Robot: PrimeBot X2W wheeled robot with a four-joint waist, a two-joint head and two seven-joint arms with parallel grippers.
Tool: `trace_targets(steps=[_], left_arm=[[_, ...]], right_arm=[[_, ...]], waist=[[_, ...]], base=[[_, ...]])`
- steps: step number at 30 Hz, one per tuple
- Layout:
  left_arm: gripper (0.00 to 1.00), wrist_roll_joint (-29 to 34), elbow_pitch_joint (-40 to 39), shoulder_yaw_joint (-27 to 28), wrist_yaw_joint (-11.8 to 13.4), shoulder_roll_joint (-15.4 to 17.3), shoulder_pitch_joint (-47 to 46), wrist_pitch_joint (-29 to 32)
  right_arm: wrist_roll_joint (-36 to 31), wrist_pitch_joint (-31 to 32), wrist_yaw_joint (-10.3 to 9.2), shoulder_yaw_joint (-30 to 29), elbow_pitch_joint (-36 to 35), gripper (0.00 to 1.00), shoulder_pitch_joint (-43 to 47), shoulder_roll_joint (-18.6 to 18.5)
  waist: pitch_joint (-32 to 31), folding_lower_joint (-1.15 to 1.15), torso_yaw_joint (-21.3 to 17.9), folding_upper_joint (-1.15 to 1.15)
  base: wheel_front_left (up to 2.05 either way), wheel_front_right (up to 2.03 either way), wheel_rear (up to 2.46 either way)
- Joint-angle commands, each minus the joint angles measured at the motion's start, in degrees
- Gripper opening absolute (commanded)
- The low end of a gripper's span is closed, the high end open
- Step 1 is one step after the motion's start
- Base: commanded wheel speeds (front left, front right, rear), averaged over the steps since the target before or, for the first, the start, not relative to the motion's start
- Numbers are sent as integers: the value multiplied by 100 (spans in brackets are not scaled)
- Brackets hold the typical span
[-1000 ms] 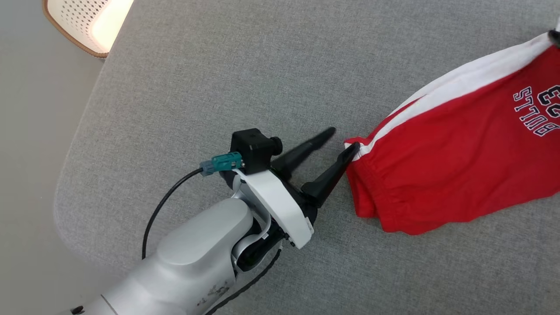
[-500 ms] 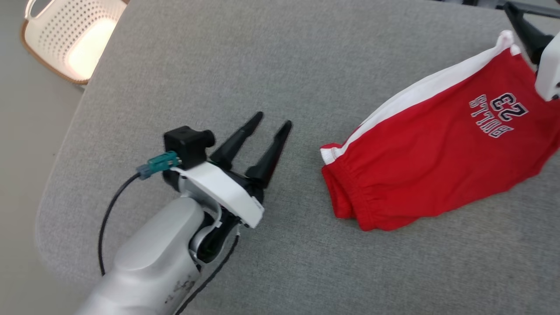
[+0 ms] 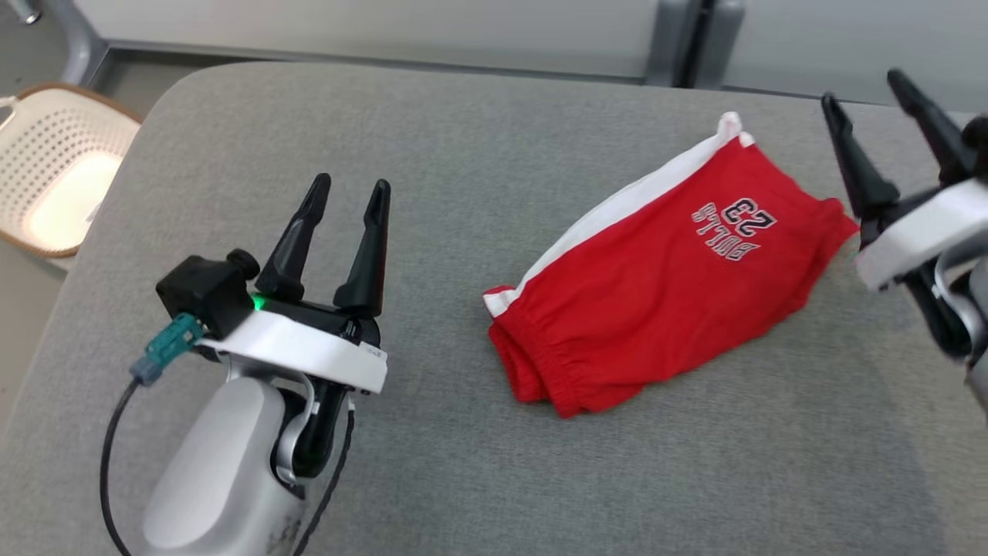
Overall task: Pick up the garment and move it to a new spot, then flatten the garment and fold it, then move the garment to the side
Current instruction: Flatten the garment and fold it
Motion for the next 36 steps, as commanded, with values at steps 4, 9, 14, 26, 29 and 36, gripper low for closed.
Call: trace_targets(steps=[4, 9, 14, 26, 29, 36], left_arm=[[100, 506, -166, 474, -59, -233, 420, -16], [100, 869, -298, 943, -211, -456, 846, -12], [100, 1213, -342, 1272, -311, -573, 1251, -12], [100, 1392, -626, 1381, -402, -640, 1729, -12], [100, 1353, -647, 1321, -404, -641, 1675, -12], [100, 1257, -704, 1189, -394, -641, 1446, -12]], right_arm=[[-649, -130, -13, -795, -364, 100, 794, 237], [-1367, -125, -9, -2133, -1176, 100, 2002, 899], [-2138, -120, -8, -2876, -1810, 100, 2938, 1546], [-2941, -118, -8, -3439, -2192, 100, 3667, 2190], [-2899, -36, -8, -3471, -2019, 100, 3584, 2214], [-2376, 595, -8, -3663, -1570, 100, 3005, 2359]], waist=[[-270, 0, -355, 0], [-375, 0, -582, 0], [-423, 0, -764, 0], [-400, 0, -865, 0], [-328, 0, -801, 0], [76, 0, -570, 0]], base=[[0, 0, 0], [0, 0, 0], [0, 0, 0], [0, 0, 0], [0, 0, 0], [0, 0, 0]])
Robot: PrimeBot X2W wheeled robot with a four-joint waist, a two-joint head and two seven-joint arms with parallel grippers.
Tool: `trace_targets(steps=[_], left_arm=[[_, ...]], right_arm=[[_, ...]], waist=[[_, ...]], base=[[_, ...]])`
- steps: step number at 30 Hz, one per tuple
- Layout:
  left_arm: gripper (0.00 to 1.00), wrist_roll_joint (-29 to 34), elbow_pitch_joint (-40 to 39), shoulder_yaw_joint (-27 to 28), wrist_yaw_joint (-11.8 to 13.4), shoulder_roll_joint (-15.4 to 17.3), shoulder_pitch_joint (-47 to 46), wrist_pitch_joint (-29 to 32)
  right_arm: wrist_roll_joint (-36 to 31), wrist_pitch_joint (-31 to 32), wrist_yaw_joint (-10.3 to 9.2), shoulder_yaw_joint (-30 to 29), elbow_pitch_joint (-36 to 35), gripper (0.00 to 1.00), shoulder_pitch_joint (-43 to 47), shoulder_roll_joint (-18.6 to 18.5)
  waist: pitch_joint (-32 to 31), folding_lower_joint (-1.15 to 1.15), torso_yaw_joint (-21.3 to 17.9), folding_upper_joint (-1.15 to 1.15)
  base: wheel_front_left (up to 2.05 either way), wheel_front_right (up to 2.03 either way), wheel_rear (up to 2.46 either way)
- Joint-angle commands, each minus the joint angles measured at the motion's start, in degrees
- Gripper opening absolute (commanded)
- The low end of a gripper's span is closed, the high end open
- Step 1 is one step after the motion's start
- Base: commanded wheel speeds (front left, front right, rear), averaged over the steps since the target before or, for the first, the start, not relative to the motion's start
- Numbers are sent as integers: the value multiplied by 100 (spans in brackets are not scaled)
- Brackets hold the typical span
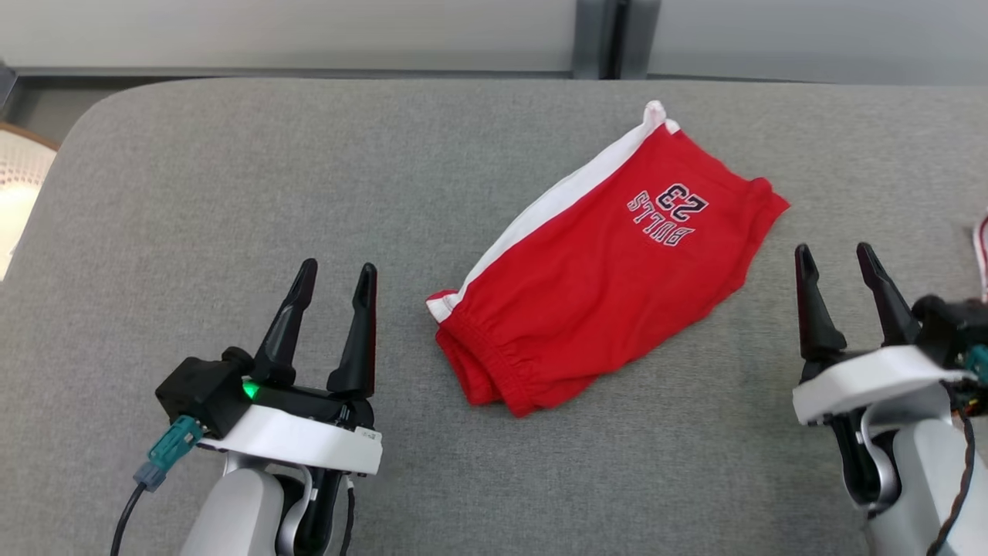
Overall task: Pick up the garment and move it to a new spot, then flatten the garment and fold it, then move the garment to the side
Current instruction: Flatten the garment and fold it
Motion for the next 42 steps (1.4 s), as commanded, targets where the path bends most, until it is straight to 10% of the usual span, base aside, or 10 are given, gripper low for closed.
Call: trace_targets(steps=[1, 34, 36, 42], left_arm=[[100, -40, -3, -17, -32, 21, -73, 1], [100, -500, -58, -544, 152, 18, -412, 1], [100, -497, -41, -564, 151, 19, -423, 1], [100, -443, 27, -524, 156, 17, -367, 1]], right_arm=[[52, 81, -3, -26, 55, 100, -113, 5], [57, 2059, -2, -1151, 1983, 100, -1954, 111], [108, 2033, -2, -1108, 2040, 0, -2027, 109], [295, 1578, -2, -957, 2114, 0, -2082, 35]], waist=[[145, 0, 125, 0], [844, 0, 1063, 0], [845, 0, 1073, 0], [711, 0, 1006, 0]], base=[[0, 0, 0], [0, 0, 0], [0, 0, 0], [0, 0, 0]])
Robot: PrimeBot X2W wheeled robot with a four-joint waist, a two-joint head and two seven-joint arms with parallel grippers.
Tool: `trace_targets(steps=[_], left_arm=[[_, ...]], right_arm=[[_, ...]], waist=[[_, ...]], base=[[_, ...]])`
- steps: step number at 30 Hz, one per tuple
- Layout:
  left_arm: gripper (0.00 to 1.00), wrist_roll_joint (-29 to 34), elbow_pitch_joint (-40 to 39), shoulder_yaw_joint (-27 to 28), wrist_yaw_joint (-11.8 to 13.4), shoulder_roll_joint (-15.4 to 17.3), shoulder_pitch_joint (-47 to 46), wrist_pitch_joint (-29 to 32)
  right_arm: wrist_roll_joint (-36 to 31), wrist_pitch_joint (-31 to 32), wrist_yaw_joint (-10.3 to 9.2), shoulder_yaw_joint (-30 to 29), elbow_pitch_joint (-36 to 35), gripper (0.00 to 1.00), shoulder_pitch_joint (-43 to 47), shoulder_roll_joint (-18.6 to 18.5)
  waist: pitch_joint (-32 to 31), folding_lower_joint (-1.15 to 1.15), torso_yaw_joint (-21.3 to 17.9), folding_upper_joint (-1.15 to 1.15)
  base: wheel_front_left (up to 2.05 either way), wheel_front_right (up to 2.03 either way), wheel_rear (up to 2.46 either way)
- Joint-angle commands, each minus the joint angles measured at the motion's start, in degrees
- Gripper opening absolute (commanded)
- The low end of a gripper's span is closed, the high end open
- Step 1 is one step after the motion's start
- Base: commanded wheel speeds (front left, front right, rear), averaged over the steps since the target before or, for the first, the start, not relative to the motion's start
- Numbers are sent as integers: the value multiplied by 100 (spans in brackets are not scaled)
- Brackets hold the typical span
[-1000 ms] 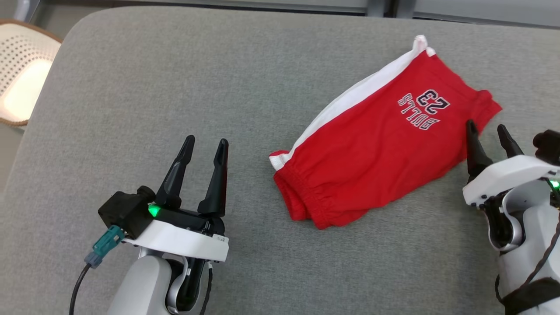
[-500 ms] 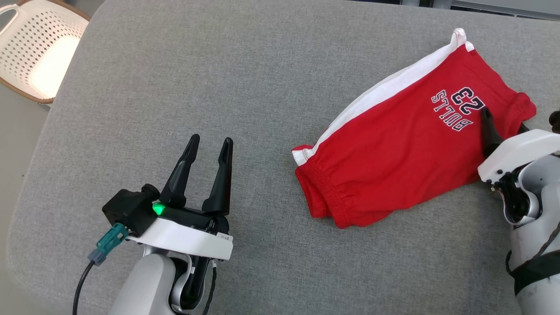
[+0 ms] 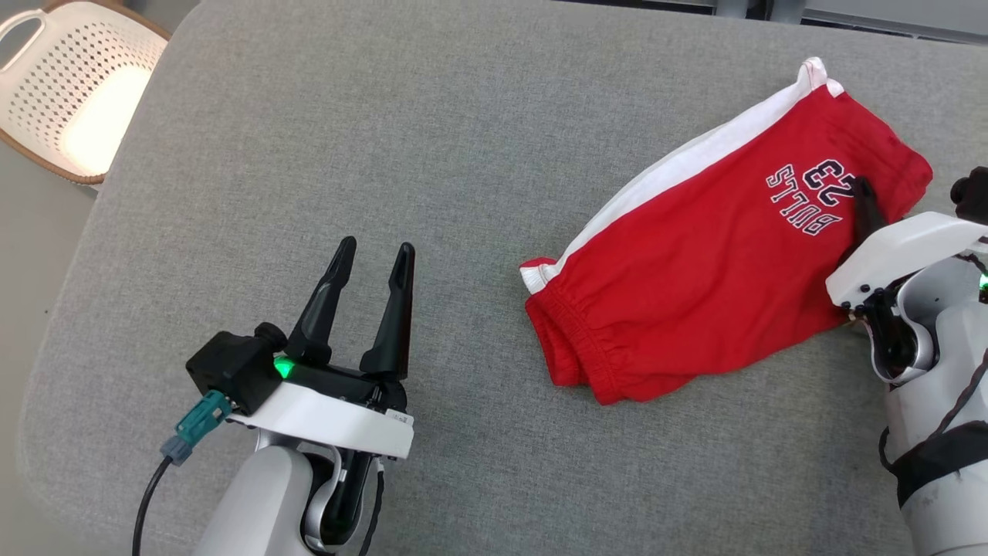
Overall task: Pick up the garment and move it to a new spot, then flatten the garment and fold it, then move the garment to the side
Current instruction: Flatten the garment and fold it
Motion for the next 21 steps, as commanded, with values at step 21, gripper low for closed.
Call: trace_targets(steps=[21], left_arm=[[100, 369, 102, 154, -16, 18, 486, 1]], right_arm=[[716, -1018, -1, -1088, -1036, 0, 2112, 441]], waist=[[-994, 0, -847, 0]], base=[[0, 0, 0]])
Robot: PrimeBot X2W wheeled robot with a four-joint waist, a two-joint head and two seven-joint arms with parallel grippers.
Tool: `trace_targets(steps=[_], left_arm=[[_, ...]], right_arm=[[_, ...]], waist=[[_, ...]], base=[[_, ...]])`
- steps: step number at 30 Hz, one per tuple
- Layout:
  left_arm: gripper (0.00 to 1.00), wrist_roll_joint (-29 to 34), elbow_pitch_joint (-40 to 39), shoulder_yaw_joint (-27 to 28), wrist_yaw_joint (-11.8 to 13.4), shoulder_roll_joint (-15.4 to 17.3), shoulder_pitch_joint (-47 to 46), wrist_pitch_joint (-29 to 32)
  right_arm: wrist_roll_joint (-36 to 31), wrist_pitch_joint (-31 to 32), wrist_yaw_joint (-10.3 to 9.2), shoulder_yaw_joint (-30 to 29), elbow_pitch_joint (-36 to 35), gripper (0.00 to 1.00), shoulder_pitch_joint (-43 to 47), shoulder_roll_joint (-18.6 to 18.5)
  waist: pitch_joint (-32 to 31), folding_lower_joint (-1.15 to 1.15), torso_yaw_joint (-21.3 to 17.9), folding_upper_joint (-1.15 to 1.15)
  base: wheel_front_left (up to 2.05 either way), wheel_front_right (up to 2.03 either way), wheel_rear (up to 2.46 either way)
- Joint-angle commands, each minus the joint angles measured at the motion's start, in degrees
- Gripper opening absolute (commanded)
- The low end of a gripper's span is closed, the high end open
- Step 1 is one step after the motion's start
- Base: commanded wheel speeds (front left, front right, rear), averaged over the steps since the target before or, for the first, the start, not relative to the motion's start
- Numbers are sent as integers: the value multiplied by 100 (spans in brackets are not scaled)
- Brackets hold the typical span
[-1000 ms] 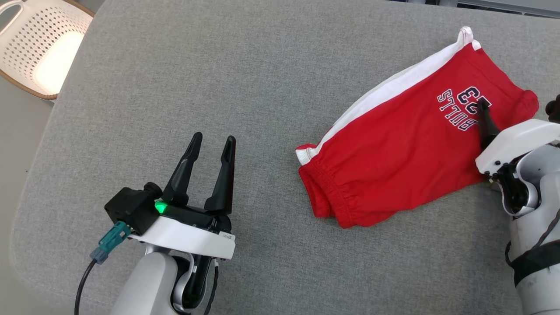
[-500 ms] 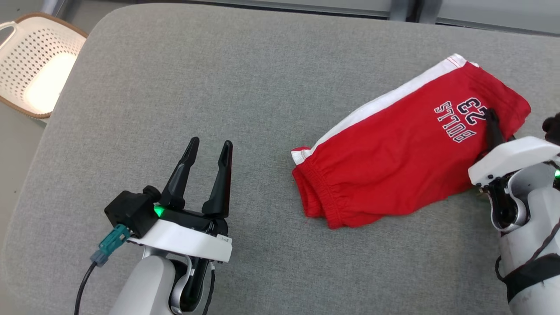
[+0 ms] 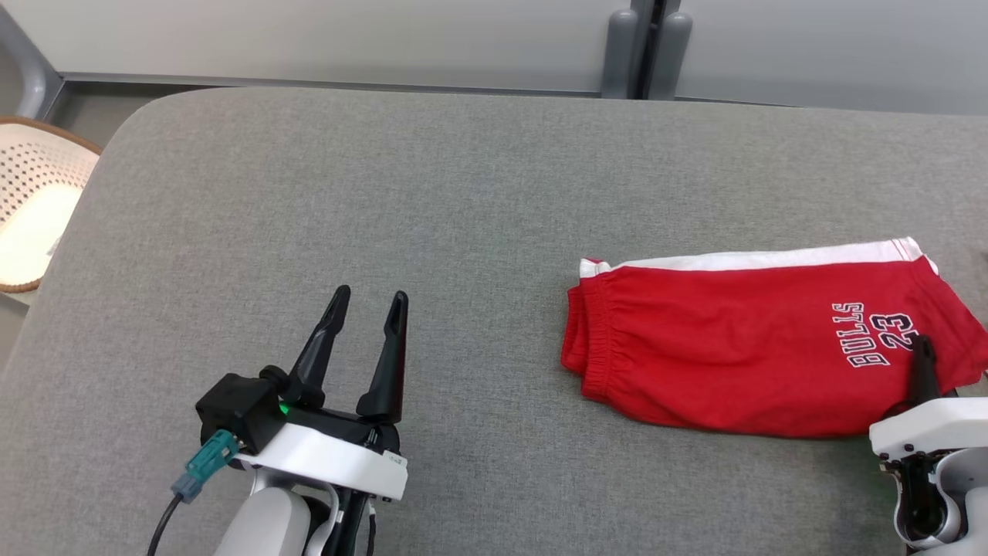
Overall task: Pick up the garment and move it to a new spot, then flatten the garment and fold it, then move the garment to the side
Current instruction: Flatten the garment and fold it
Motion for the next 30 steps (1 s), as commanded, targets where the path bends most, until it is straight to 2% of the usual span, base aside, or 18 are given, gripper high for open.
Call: trace_targets(steps=[1, 7, 8, 11, 17, 21, 25, 30], left_arm=[[100, 125, 18, -23, -30, 17, 47, 1], [100, 194, 34, -56, -49, 22, 116, 1], [100, 197, 43, -43, -41, 22, 105, 1], [100, 206, 58, -35, -32, 22, 106, 1], [100, 213, 93, 14, 14, 21, 216, 1], [100, 224, 113, 38, 8, 22, 280, 1], [100, 232, 128, -4, -5, 19, 320, 1], [100, 194, 93, -28, 19, 21, 355, 1]], right_arm=[[-34, 51, -1, -65, -130, 0, 104, -10], [352, 19, -1, 422, -309, 0, 112, 14], [486, -63, -1, 705, -412, 0, 67, 15], [585, -153, -1, 983, -535, 0, 63, 17], [987, -352, -1, 1908, -1034, 0, 290, 16], [1357, -407, -1, 2732, -1534, 0, 448, 18], [1557, -413, -1, 3413, -1767, 0, 638, -254], [1466, -479, -1, 3976, -1595, 0, 646, -469]], waist=[[-122, 0, -121, 0], [-231, 0, -190, 0], [-264, 0, -176, 0], [-296, 0, -146, 0], [-450, 0, -3, 0], [-520, 0, 91, 0], [-565, 0, 213, 0], [-581, 0, 354, 0]], base=[[0, 0, 0], [0, 0, 0], [0, 0, 0], [0, 0, 0], [0, 0, 0], [0, 0, 0], [0, 0, 0], [0, 0, 0]])
